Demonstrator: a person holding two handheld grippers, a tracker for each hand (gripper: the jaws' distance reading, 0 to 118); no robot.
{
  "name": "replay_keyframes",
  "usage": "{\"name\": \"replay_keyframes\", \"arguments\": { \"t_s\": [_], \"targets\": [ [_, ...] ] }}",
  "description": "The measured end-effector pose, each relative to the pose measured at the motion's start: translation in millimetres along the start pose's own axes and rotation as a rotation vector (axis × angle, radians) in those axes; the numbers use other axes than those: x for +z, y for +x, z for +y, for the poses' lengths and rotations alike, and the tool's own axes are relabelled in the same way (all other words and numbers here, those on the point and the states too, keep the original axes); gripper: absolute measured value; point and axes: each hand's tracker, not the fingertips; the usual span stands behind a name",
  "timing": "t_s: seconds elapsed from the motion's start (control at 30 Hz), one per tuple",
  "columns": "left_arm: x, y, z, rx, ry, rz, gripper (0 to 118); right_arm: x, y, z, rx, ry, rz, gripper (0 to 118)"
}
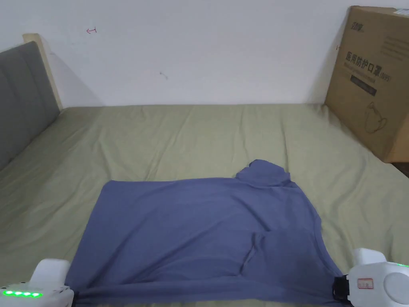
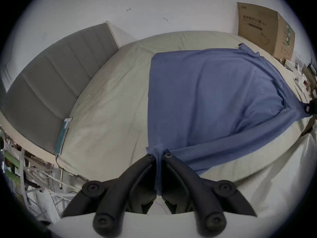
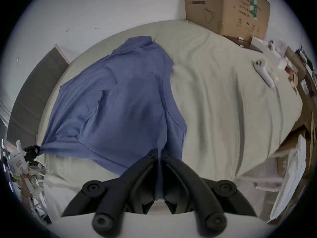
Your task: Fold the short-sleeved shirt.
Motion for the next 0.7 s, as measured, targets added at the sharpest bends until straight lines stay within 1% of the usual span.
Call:
{"name": "replay_keyframes", "arguments": {
  "t_s": [0.03,0.13,0.2,0.23,0.27,0.3,0.33,0.37,0.4,0.47,0.5,0.53,0.57,0.6,0.63,0.7],
  "targets": [
    [4,-1,-6,0.000,0.001,0.002,1,3,3,-6,-0.005,-0.002,-0.006,0],
    [8,-3,-8,0.007,0.007,-0.003,2,8,9,-16,-0.032,0.002,0.019,0],
    [8,-2,-5,0.034,0.027,0.008,6,12,7,-18,-0.042,0.012,0.024,0],
    [8,-2,-3,0.044,0.032,0.013,20,13,6,-18,-0.038,0.021,0.027,0],
    [9,-2,-2,0.056,0.043,0.016,42,14,5,-17,-0.021,0.031,0.023,0],
    [9,-3,-1,0.058,0.045,0.015,73,13,5,-15,0.005,0.043,0.016,7],
    [6,-4,-1,0.062,0.036,0.012,107,13,6,-14,0.013,0.040,0.021,33],
    [6,-6,-2,0.071,0.034,0.002,113,12,6,-13,0.010,0.034,0.023,60],
    [6,-9,-2,0.084,0.022,-0.018,110,13,6,-13,0.004,0.038,0.011,77],
    [9,-15,-8,0.112,0.060,-0.027,108,18,8,-12,0.003,0.050,0.012,76],
    [11,-17,-8,0.117,0.060,-0.034,104,22,8,-12,-0.002,0.072,0.025,75],
    [14,-20,-9,0.123,0.057,-0.047,85,26,8,-11,0.000,0.078,0.029,66],
    [18,-24,-9,0.134,0.063,-0.067,57,30,6,-10,0.010,0.081,0.040,46],
    [34,-17,-12,0.146,0.083,-0.081,22,34,4,-10,0.026,0.091,0.055,10],
    [41,-18,-14,0.158,0.104,-0.093,0,39,1,-10,0.045,0.108,0.059,0],
    [49,-21,-17,0.165,0.106,-0.099,0,47,-7,-14,0.090,0.134,0.041,0]
  ]
}}
